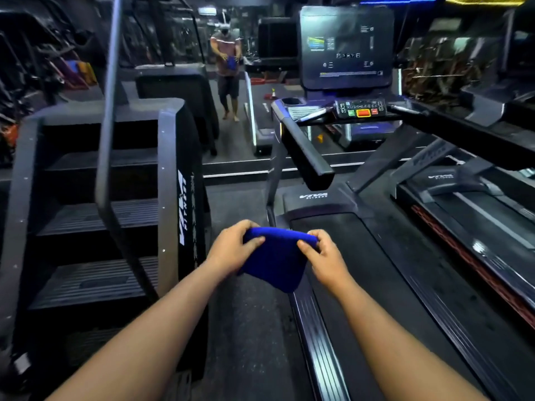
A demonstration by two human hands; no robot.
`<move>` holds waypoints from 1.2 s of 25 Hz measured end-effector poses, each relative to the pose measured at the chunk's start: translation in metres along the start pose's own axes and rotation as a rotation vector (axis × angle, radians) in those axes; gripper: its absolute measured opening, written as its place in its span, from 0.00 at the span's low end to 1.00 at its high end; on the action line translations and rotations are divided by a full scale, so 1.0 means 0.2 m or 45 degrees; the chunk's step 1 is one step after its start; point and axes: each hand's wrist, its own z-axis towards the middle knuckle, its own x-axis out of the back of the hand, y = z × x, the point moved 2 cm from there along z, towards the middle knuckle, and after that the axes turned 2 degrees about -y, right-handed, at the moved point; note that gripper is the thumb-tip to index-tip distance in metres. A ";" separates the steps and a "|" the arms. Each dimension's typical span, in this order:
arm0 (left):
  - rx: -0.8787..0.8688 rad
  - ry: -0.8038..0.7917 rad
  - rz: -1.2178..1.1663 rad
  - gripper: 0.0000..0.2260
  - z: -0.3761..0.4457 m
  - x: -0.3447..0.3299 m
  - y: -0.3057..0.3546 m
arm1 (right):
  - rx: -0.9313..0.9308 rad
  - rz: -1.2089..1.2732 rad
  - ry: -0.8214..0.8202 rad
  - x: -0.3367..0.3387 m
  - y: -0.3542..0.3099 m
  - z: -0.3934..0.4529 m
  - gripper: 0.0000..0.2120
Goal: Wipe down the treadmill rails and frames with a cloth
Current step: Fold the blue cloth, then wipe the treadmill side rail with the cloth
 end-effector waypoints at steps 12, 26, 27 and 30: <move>-0.132 -0.258 -1.043 0.06 1.05 -0.09 -0.02 | -0.187 0.291 0.516 -0.03 0.03 0.59 0.04; -1.062 -0.430 0.126 0.11 2.14 -0.12 0.19 | -0.478 -1.747 0.694 0.00 -0.22 1.43 0.30; -1.190 -0.459 0.166 0.11 2.19 -0.15 0.21 | -0.537 -1.734 0.598 -0.01 -0.17 1.47 0.30; -1.557 -0.494 0.229 0.15 2.34 -0.21 0.23 | -0.677 -1.675 0.479 0.01 -0.10 1.54 0.33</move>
